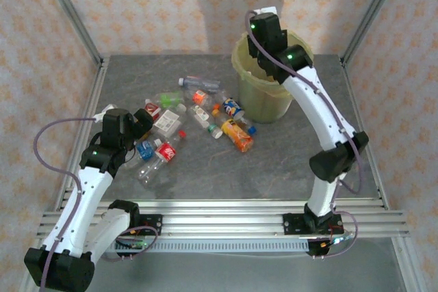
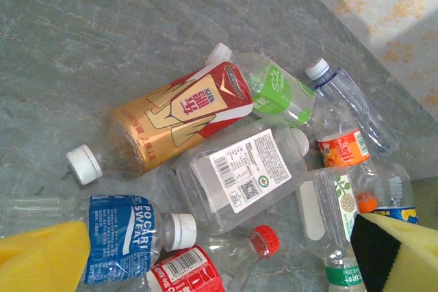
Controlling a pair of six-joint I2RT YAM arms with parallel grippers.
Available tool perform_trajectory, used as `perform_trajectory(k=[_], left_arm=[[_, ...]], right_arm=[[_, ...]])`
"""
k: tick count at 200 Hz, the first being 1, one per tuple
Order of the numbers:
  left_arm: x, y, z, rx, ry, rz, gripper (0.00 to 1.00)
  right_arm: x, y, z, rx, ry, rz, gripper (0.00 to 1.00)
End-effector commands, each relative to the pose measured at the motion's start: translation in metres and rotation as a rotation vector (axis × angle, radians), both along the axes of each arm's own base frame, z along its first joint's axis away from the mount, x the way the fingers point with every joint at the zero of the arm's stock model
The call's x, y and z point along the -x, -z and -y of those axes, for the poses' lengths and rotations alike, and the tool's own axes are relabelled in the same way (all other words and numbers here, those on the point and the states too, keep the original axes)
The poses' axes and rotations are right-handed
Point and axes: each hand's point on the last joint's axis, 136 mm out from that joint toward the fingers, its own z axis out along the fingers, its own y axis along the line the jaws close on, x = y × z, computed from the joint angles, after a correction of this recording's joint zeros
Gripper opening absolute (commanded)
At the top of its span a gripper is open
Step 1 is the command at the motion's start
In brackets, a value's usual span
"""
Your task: Put the plastic bottles in the bin
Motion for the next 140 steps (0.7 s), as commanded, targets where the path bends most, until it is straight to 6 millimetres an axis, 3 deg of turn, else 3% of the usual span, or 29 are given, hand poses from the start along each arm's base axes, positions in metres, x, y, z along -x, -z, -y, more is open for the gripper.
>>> perform_trajectory(k=[1, 54, 108, 140], left_arm=[[-0.001, -0.002, -0.001, -0.017, 0.013, 0.006, 1.00], [-0.001, -0.002, -0.002, -0.025, 0.016, 0.001, 1.00], [0.002, -0.004, -0.002, -0.030, 0.015, 0.001, 1.00], [0.003, -0.004, -0.003, -0.032, 0.013, 0.003, 1.00]], right_arm=[[-0.019, 0.009, 0.015, 0.018, 0.058, -0.032, 0.10], [-0.051, 0.074, 0.042, 0.045, 0.153, -0.207, 0.10], [-0.054, 0.135, 0.076, 0.063, 0.238, -0.368, 0.14], [-0.048, 0.161, 0.089, 0.061, 0.259, -0.431, 0.19]])
